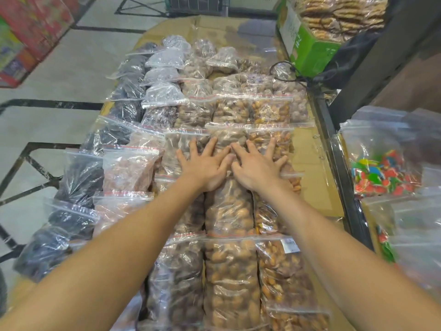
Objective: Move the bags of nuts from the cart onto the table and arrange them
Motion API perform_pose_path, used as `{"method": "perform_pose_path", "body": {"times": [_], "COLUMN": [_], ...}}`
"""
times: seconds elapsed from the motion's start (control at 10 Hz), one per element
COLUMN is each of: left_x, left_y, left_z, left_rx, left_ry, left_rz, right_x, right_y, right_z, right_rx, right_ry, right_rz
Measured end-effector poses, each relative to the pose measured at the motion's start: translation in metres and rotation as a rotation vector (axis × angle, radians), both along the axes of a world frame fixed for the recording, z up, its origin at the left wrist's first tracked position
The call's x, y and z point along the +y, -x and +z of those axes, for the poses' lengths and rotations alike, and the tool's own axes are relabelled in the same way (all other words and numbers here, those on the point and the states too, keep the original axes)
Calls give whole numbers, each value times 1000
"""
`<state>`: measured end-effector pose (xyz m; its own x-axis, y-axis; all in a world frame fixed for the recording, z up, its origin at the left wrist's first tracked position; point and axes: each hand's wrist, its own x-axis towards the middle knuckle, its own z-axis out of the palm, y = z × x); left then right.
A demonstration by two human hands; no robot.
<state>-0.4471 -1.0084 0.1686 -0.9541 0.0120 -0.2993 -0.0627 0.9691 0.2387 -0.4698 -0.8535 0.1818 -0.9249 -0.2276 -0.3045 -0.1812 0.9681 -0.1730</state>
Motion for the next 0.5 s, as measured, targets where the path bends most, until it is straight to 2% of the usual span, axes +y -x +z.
{"method": "perform_pose_path", "body": {"times": [0.1, 0.3, 0.5], "left_x": [-4, -2, -16], "left_y": [-4, -8, -41], "left_z": [-4, 6, 24], "left_rx": [-16, -55, 80], "left_ry": [45, -13, -75], "left_rz": [-49, -44, 31], "right_x": [6, 5, 27], "right_y": [-3, 3, -47], "right_z": [-1, 17, 32], "right_rx": [-8, -120, 94], "right_ry": [-32, 103, 101], "right_rz": [35, -23, -30]}}
